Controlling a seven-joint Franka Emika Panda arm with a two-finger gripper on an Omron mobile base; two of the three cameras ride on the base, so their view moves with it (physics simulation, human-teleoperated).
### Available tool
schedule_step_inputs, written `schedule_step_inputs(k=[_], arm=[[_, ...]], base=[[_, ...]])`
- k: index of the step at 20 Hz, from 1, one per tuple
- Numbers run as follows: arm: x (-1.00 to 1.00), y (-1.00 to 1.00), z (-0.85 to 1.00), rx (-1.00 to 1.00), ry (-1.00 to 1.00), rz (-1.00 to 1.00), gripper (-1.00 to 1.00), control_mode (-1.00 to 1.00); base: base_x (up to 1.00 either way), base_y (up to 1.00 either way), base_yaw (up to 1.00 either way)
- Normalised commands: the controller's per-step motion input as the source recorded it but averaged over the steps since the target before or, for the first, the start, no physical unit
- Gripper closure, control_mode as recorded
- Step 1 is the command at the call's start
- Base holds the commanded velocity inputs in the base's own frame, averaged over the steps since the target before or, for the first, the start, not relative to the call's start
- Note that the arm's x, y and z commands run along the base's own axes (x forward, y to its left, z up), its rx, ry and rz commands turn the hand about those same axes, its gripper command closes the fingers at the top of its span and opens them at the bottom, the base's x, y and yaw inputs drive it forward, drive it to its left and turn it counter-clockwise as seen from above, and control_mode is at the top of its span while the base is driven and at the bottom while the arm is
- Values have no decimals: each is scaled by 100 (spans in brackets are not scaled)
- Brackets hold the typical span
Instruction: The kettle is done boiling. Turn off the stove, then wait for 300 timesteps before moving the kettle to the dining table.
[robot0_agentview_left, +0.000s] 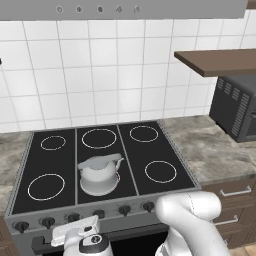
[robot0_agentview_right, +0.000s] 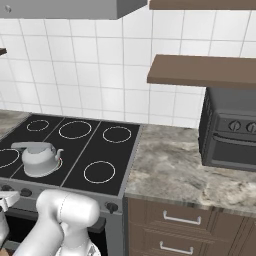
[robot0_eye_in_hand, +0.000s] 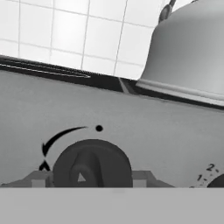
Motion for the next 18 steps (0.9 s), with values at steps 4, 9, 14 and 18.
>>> schedule_step_inputs(k=[4,9,14,18], arm=[[-13,0,-10,28,-10,-9,100,-100],[-7,-1,-10,30,-8,-11,100,-100],[-6,-4,-13,33,-6,-11,100,-100],[-6,-2,-14,33,-4,-11,100,-100]], base=[[0,0,0],[0,0,0],[0,0,0],[0,0,0]])
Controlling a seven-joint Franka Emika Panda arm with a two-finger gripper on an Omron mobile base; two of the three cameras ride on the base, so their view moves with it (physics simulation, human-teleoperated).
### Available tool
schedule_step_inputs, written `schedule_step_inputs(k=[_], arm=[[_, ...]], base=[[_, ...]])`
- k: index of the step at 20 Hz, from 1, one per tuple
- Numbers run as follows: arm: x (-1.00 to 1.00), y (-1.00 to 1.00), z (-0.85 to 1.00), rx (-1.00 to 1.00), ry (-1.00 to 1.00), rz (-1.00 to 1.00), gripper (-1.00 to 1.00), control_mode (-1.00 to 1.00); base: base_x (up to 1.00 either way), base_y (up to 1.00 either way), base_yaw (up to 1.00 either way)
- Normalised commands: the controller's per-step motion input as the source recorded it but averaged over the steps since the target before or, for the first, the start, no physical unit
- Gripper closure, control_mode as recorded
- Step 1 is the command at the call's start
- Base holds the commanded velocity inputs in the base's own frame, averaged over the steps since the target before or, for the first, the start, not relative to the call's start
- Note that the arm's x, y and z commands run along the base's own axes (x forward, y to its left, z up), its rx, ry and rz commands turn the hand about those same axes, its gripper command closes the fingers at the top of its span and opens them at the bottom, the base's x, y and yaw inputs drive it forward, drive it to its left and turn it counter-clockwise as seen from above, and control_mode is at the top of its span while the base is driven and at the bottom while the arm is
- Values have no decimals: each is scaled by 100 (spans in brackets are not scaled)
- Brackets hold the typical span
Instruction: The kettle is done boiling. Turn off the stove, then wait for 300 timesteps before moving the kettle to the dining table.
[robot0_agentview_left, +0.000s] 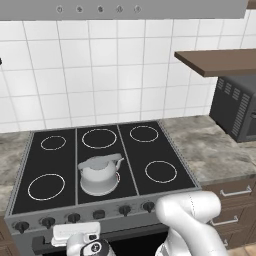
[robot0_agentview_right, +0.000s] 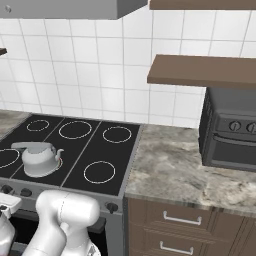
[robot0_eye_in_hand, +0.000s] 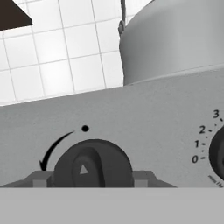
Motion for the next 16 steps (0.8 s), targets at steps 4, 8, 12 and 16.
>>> schedule_step_inputs(k=[4,8,12,16], arm=[[-2,-5,-15,32,-2,-11,100,-100],[-16,-6,-17,23,0,-8,100,-100],[-19,0,-17,22,-4,-7,-100,-100],[-36,0,-4,20,-7,-5,-100,-100]], base=[[0,0,0],[0,0,0],[0,0,0],[0,0,0]])
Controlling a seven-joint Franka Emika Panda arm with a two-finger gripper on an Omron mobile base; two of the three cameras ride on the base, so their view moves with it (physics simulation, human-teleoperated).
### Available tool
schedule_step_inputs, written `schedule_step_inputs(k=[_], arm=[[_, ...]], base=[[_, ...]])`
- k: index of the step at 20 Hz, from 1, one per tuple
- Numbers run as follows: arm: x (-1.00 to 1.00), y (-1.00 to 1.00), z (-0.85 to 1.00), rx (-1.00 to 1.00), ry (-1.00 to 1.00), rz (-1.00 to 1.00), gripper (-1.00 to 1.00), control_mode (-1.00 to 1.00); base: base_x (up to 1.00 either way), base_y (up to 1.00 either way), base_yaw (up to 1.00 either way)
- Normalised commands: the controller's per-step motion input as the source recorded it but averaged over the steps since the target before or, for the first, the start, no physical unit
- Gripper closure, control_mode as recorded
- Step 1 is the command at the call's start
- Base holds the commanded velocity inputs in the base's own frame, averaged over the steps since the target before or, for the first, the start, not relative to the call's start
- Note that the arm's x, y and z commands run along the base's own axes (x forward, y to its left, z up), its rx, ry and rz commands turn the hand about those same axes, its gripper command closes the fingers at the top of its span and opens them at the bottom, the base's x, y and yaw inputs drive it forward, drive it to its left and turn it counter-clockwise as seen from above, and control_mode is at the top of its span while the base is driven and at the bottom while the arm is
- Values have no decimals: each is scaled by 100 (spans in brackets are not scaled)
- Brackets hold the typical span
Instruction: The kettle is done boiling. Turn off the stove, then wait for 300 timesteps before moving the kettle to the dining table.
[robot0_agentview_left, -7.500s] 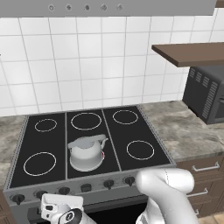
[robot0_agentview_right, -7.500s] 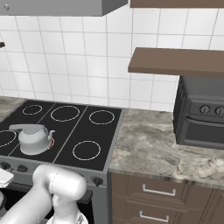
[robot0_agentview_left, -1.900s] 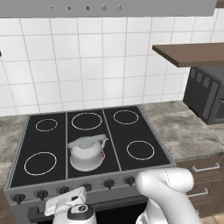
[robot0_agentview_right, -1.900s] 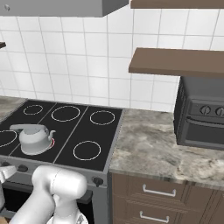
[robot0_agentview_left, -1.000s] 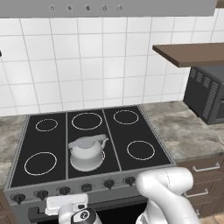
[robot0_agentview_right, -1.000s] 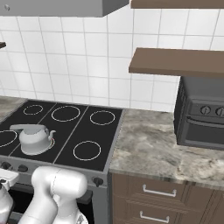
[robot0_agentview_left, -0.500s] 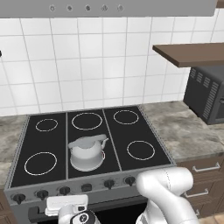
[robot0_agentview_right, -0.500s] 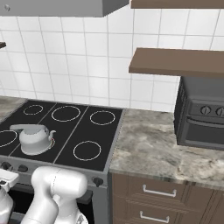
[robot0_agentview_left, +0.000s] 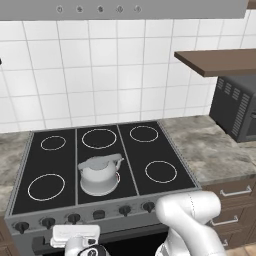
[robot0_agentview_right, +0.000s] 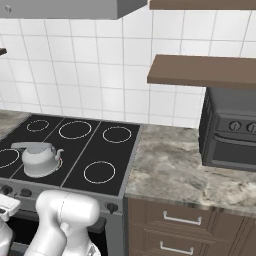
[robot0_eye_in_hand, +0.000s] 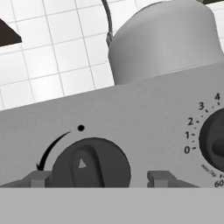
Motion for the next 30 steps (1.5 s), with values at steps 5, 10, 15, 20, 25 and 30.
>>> schedule_step_inputs(k=[5,10,15,20,25,30], arm=[[-50,0,0,17,-8,-3,-100,-100],[-54,1,0,14,-8,0,-100,-100],[-30,11,-3,11,-7,1,-100,-100],[-5,1,-1,6,-3,3,-100,-100],[4,0,0,3,-2,0,-100,-100],[-15,0,1,0,-11,0,-100,-100]], base=[[0,0,0],[0,0,0],[0,0,0],[0,0,0],[0,0,0],[0,0,0]])
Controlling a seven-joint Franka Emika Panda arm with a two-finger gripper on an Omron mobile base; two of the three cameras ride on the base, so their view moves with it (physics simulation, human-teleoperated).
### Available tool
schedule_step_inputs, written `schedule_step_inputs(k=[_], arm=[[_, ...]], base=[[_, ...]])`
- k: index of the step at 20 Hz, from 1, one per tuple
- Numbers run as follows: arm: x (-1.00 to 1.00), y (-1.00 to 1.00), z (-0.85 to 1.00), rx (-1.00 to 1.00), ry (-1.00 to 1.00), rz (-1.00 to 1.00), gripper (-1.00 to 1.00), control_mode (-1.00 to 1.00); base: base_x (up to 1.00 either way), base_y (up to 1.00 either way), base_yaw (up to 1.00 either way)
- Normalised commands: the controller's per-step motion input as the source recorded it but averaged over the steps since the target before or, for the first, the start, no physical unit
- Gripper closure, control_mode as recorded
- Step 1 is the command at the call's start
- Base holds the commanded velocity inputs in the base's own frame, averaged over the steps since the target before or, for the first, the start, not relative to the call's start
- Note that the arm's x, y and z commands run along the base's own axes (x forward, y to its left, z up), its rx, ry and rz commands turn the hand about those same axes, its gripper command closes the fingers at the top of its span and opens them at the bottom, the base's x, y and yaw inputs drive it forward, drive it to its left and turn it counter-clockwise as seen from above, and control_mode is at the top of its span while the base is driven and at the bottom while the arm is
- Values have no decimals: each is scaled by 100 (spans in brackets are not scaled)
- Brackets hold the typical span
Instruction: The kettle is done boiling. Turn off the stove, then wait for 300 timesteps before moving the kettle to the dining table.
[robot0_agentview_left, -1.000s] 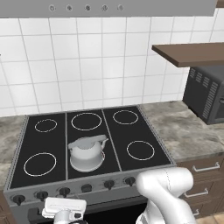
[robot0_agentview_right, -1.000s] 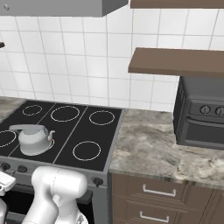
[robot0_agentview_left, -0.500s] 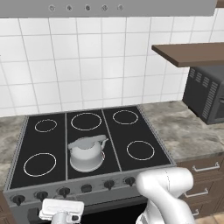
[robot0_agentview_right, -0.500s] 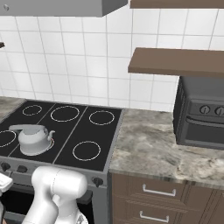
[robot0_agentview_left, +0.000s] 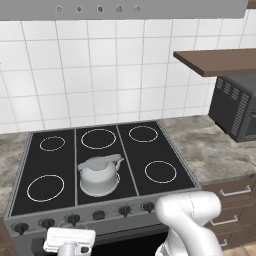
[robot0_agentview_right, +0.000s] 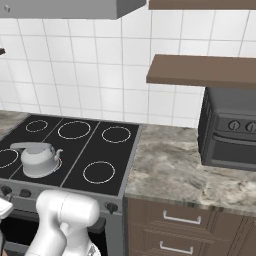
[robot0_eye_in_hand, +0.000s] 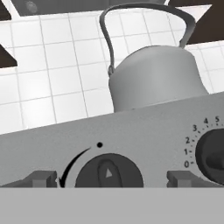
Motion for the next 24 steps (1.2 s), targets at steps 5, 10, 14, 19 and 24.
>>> schedule_step_inputs(k=[5,10,14,19,24], arm=[[-32,0,15,0,-17,0,-100,-100],[-24,0,27,1,-14,0,-100,-100],[-10,-1,33,4,-9,-2,-100,-100],[-3,-6,31,6,-7,-5,-100,-100],[-4,-11,23,8,-5,-7,-100,-100]], base=[[0,0,0],[0,0,0],[0,0,0],[0,0,0],[0,0,0]])
